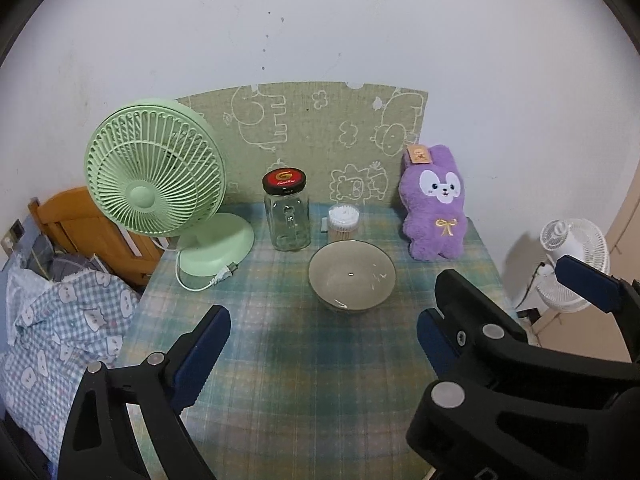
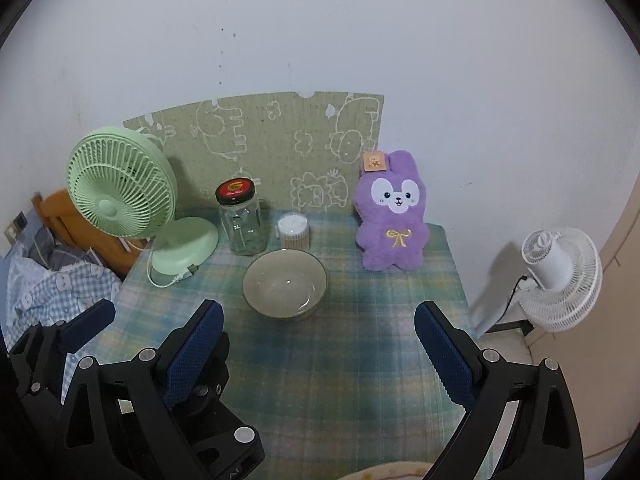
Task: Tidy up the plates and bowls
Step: 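Withdraw both open tools up from the grey-green plate, then move both open tools to the rim of the cream bowl stack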
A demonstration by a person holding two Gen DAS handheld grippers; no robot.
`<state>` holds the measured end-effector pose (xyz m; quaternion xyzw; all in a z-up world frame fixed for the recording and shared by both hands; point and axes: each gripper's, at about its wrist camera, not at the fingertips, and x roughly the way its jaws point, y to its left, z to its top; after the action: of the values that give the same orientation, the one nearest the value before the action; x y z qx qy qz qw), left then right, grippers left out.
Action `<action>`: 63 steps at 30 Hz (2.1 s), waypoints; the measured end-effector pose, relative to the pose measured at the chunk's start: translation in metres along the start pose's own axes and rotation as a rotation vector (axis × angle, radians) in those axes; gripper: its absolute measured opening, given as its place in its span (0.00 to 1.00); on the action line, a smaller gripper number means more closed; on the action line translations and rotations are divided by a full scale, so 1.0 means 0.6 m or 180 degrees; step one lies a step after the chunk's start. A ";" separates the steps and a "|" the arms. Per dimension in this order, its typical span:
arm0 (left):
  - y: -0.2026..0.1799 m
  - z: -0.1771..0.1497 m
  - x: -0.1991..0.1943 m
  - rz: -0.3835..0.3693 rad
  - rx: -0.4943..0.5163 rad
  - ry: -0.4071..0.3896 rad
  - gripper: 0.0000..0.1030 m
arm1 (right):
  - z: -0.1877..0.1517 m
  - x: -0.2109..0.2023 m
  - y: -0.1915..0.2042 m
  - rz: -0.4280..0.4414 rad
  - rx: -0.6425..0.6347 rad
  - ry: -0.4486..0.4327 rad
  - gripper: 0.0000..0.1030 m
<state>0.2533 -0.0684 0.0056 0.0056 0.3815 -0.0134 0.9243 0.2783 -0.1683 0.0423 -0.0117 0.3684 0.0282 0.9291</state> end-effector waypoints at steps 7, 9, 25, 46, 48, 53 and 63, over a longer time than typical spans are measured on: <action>-0.020 0.012 0.055 -0.0006 0.0035 0.0127 0.88 | 0.007 0.067 -0.025 0.0228 0.0088 0.0156 0.95; -0.024 0.014 0.067 0.0043 0.0043 0.0123 0.88 | 0.010 0.085 -0.028 0.0275 0.0061 0.0174 0.95; -0.030 0.027 0.183 0.0134 0.0005 0.0057 0.87 | 0.023 0.217 -0.033 0.0264 0.0003 0.0093 0.95; -0.009 0.034 0.343 0.0188 0.0028 0.0390 0.62 | 0.012 0.386 -0.031 0.0357 0.0061 0.0356 0.75; -0.008 0.030 0.352 0.0204 0.0040 0.0404 0.53 | 0.006 0.396 -0.029 0.0359 0.0047 0.0397 0.69; -0.009 0.026 0.369 0.0269 0.0063 0.0460 0.44 | -0.003 0.414 -0.030 0.0375 0.0100 0.0486 0.58; 0.002 0.016 0.391 0.0330 0.0008 0.0594 0.27 | -0.013 0.436 -0.021 0.0386 0.0111 0.0616 0.31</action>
<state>0.4266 -0.0720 -0.1533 0.0277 0.4650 0.0345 0.8842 0.4638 -0.1697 -0.1427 0.0241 0.4569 0.0766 0.8859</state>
